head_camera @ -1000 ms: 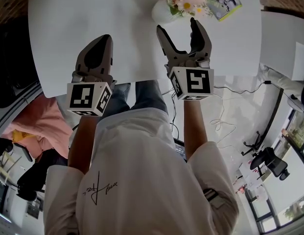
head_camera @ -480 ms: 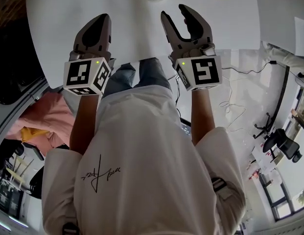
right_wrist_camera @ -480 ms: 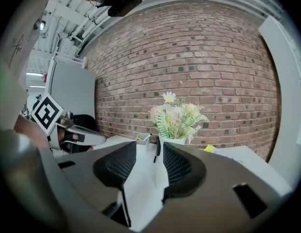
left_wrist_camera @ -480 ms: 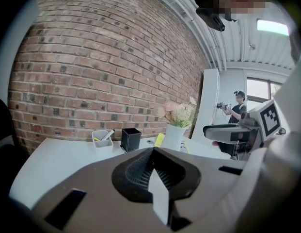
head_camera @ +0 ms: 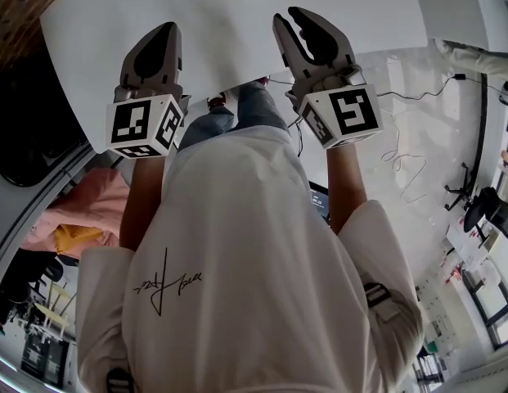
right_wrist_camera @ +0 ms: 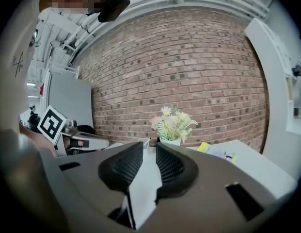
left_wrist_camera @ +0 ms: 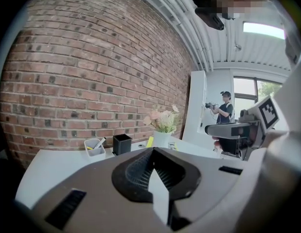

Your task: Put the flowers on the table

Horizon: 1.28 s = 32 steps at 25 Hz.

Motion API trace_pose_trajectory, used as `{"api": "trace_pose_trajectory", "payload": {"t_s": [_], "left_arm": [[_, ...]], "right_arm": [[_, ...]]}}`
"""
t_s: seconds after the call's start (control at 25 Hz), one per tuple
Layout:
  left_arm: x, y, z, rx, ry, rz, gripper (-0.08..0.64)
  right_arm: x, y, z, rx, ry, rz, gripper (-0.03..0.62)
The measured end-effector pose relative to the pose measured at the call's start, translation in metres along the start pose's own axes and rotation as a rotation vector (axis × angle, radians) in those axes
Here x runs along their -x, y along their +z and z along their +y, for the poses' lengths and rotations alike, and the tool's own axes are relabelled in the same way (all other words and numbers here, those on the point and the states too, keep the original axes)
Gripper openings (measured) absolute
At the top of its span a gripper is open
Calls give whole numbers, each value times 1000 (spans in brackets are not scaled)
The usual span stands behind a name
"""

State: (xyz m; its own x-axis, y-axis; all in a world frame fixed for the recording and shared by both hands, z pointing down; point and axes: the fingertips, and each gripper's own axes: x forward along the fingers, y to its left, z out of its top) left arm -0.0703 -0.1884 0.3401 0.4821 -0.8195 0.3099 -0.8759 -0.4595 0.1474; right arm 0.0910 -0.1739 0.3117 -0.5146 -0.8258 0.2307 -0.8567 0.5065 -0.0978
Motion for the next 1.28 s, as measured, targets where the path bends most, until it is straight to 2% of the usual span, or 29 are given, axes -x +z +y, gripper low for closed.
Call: {"api": "trace_pose_trajectory", "payload": {"t_s": [0.64, 0.8, 1.08, 1.28], "left_arm": [[54, 20, -40, -12, -148, -68, 5], [69, 22, -49, -8, -185, -74, 5], [86, 30, -64, -15, -209, -90, 5], [98, 29, -59, 3, -218, -92, 5]], "right_arm": [[63, 17, 43, -3, -122, -49, 57], [80, 17, 54, 18, -183, -50, 46], [104, 14, 71, -8, -220, -52, 26], [111, 13, 96, 8, -276, -65, 25]]}}
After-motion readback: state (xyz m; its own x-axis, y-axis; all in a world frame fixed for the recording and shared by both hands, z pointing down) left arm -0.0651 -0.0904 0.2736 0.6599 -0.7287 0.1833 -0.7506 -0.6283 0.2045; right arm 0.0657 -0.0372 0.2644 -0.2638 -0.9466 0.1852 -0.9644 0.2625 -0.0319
